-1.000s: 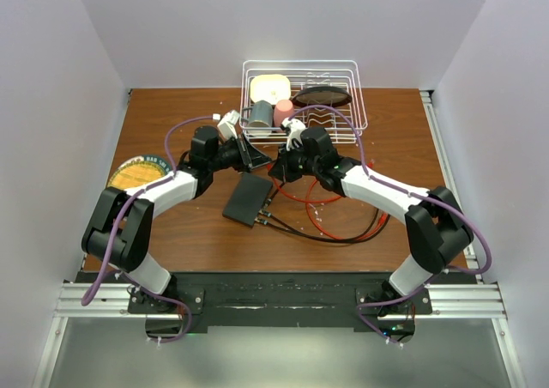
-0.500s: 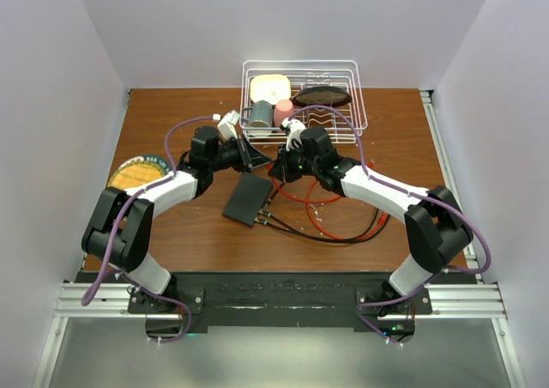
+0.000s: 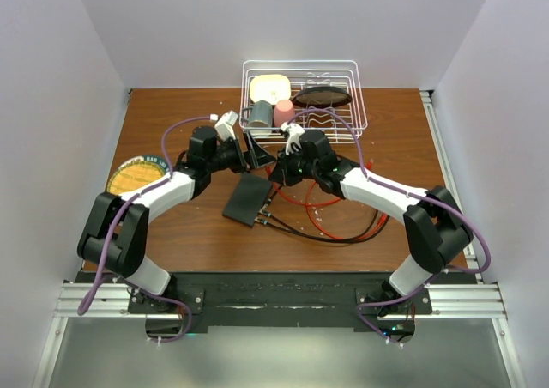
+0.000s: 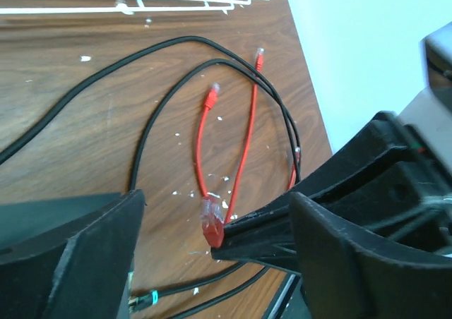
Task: Insert the plug into the switch port
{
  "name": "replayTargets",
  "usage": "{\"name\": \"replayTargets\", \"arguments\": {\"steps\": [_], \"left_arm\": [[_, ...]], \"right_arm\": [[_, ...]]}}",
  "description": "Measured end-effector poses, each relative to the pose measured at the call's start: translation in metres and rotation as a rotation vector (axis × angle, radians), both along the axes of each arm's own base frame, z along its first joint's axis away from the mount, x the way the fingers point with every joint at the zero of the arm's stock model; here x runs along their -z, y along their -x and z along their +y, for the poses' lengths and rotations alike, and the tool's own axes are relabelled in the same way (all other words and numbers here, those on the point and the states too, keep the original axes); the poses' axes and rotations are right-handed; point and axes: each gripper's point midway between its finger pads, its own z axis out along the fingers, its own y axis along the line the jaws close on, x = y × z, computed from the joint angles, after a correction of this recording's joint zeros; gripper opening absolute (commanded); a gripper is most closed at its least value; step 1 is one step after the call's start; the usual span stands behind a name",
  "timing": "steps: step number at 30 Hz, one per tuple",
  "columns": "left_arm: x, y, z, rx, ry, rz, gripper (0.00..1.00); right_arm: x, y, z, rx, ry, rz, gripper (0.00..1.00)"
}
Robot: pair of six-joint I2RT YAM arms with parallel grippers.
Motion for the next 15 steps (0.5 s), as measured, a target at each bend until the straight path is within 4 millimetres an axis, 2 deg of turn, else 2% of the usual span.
{"name": "replayTargets", "arguments": {"steps": [4,8,11,15], "left_arm": [[-0.009,-0.006,0.018,-0.054,-0.022,-0.021,0.92],[-0.013,-0.018,0.046,-0.132,-0.051,-0.038,0.92],[-0.002,-0.021,0.065,-0.179,-0.094,-0.020,0.92],[0.012,-0.018,0.071,-0.189,-0.139,0.005,0.92]], "right_arm": [[0.013,0.006,-0.005,0.002,0.022,0.023,0.00],[0.025,0.011,-0.011,0.005,0.047,0.044,0.00],[0.031,0.014,-0.018,0.017,0.069,0.045,0.00],[0.032,0.018,-0.023,0.020,0.085,0.040,0.00]]}}
